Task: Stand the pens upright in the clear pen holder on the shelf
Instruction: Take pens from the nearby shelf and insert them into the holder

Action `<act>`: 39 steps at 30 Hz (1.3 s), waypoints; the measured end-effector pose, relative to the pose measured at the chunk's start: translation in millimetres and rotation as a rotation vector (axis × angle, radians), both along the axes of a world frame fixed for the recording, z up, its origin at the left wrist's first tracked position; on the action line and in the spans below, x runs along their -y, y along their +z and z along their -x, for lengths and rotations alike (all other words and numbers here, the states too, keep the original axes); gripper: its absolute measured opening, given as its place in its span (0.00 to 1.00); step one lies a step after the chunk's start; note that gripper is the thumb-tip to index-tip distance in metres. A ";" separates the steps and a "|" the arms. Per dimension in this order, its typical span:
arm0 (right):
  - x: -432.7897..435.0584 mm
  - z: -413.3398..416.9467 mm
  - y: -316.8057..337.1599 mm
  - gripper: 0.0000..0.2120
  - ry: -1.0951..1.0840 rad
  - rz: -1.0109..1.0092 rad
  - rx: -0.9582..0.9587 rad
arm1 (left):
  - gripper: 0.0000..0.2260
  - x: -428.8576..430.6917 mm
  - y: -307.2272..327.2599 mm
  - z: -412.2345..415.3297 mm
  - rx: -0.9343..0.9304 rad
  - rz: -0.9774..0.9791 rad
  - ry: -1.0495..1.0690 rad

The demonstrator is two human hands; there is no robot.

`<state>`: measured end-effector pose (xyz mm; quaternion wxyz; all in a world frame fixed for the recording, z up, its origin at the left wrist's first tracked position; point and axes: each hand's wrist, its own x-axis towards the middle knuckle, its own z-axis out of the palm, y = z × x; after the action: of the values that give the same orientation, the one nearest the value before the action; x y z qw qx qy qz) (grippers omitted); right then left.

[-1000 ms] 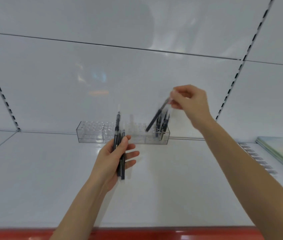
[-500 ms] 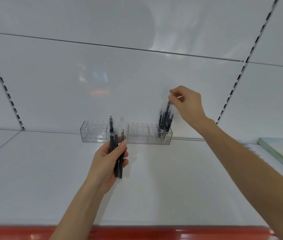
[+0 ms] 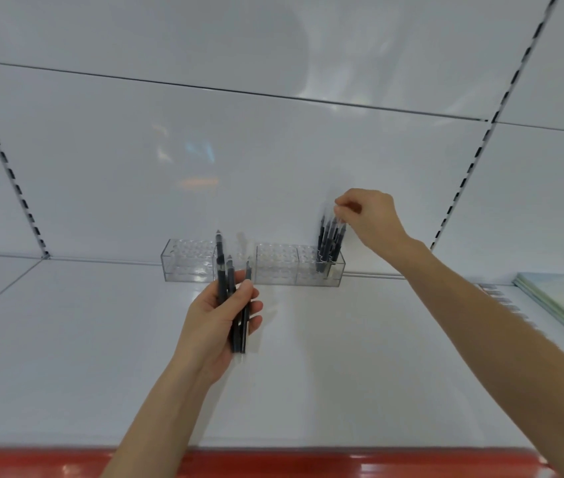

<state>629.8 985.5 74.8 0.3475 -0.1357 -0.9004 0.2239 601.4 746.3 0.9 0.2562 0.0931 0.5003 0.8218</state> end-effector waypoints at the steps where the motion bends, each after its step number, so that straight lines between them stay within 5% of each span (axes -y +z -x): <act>1: 0.8 1.0 -3.0 0.06 -0.001 -0.025 0.033 | 0.04 0.2 0.1 0.0 0.000 0.000 0.004; 7: 6.8 7.6 -13.4 0.11 -0.075 -0.250 0.212 | 0.05 1.8 1.6 -0.6 -0.002 -0.021 -0.025; 10: 17.2 -2.7 -11.6 0.13 -0.097 -0.203 0.055 | 0.06 4.2 3.6 -1.6 -0.014 -0.047 -0.065; 13: 49.6 -18.5 -6.1 0.11 0.019 0.132 -0.115 | 0.05 2.0 5.2 -4.0 -0.033 -0.056 -0.078; 16: 78.1 -25.2 -6.5 0.13 0.238 0.514 0.098 | 0.05 -4.4 6.8 -8.1 -0.048 -0.042 -0.103; 23: 63.9 -22.4 0.6 0.03 0.237 0.776 -0.153 | 0.05 1.2 2.5 -9.1 -0.074 0.016 -0.142; 29: 25.3 -5.6 27.5 0.08 0.070 0.474 -0.418 | 0.07 6.7 1.9 -5.6 -0.126 0.132 -0.106; 34: 12.5 22.3 22.2 0.01 0.038 0.183 -0.223 | 0.09 5.6 3.4 -2.2 -0.122 0.134 -0.052; 39: 6.6 28.7 19.8 0.04 0.023 0.069 -0.151 | 0.07 9.8 0.3 -0.9 -0.131 0.139 -0.049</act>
<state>601.1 978.9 94.6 0.4072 -0.1200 -0.8648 0.2682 602.3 736.4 1.2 0.2486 0.1410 0.5692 0.7709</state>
